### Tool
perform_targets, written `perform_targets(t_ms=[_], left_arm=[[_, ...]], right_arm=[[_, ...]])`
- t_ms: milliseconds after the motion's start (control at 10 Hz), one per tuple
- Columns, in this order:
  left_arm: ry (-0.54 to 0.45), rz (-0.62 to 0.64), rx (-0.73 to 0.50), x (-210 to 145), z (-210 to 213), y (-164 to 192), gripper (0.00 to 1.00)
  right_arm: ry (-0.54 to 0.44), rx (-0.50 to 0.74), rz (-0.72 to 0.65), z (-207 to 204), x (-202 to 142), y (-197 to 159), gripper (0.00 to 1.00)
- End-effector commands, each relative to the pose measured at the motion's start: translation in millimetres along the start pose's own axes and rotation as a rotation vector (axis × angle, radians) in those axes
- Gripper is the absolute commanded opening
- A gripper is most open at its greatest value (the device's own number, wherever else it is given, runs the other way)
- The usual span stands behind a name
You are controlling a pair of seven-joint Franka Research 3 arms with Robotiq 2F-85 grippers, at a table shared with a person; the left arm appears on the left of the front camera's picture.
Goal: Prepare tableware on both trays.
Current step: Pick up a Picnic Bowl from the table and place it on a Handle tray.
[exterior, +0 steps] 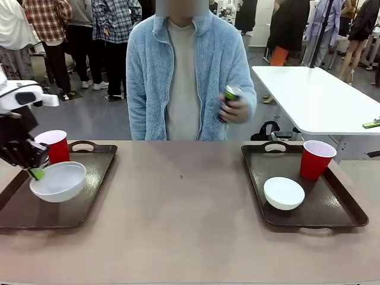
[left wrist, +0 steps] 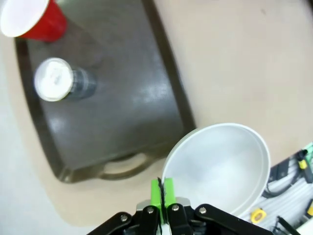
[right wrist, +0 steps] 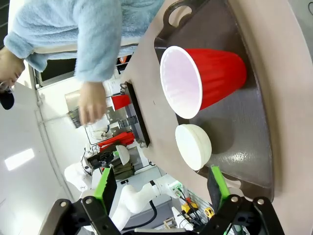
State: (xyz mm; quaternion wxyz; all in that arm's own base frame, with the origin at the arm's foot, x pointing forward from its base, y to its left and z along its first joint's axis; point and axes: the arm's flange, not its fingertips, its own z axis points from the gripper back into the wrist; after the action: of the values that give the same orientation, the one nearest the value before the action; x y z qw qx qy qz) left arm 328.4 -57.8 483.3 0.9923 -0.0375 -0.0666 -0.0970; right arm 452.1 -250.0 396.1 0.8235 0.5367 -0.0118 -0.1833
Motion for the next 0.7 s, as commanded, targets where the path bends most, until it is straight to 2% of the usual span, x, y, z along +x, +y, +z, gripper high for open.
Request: perform_targets(t_ms=[0,300,600], left_arm=[[-0.058,0.009,0.004,4,-5,28,0.0],[-0.051,0.041,0.01,15,-23,44,0.0],[-0.048,0.084,0.051,25,-71,51,0.0]], right_arm=[[-0.003,0.005,0.004,0,0,0,0.97],[-0.003,0.005,0.004,0,0,0,0.97],[-0.003,0.005,0.004,0,0,0,0.97]])
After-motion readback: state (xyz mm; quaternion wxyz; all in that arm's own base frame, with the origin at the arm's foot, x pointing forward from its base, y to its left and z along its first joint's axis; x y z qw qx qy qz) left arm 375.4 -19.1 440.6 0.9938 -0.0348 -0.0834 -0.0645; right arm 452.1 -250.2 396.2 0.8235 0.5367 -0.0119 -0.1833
